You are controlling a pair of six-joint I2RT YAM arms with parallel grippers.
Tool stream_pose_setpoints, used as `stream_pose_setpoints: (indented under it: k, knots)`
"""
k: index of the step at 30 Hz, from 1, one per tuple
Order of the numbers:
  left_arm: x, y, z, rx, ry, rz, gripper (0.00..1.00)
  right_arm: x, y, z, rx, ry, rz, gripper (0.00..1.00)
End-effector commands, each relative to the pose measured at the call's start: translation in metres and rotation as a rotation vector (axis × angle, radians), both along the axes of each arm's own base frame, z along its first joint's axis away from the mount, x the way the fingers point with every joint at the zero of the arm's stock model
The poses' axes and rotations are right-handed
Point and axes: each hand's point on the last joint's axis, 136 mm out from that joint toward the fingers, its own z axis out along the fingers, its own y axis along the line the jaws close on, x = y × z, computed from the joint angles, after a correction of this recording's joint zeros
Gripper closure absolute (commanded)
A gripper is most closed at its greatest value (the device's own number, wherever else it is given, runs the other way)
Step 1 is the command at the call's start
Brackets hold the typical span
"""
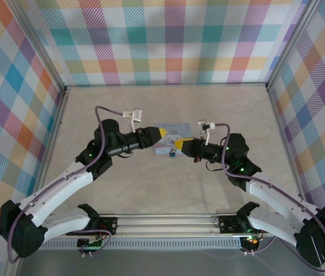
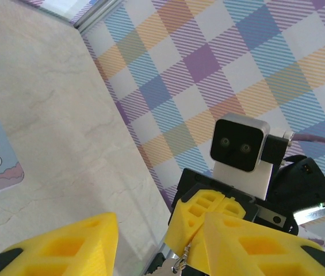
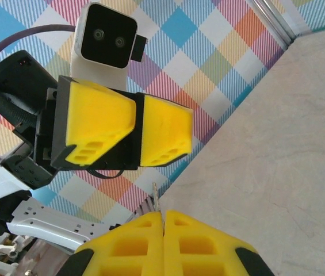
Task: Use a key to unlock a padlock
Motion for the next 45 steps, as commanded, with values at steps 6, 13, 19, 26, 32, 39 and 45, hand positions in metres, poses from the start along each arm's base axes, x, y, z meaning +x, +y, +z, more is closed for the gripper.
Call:
stream_pose_setpoints:
  k: [6, 13, 19, 26, 32, 39, 45]
  knots:
    - [0.007, 0.014, -0.050, 0.129, 0.101, 0.074, 0.43, 0.014, -0.014, -0.005, -0.147, -0.057, -0.113, 1.00]
    - [0.001, 0.008, -0.120, 0.229, 0.220, 0.067, 0.43, 0.040, -0.031, -0.025, -0.318, -0.044, -0.249, 1.00]
    - [0.004, -0.007, -0.160, 0.262, 0.274, 0.065, 0.40, 0.075, -0.054, -0.046, -0.446, -0.008, -0.397, 1.00]
    - [0.031, -0.027, -0.161, 0.265, 0.249, 0.081, 0.35, 0.102, -0.075, -0.072, -0.511, 0.059, -0.514, 1.00]
    - [0.057, -0.040, -0.155, 0.293, 0.233, 0.110, 0.33, 0.126, -0.096, -0.096, -0.591, 0.118, -0.625, 1.00]
    - [0.067, -0.015, -0.160, 0.350, 0.233, 0.223, 0.32, 0.158, -0.099, -0.134, -0.660, 0.161, -0.683, 1.00]
    - [0.071, 0.028, -0.174, 0.416, 0.265, 0.341, 0.30, 0.195, -0.106, -0.158, -0.726, 0.164, -0.756, 1.00]
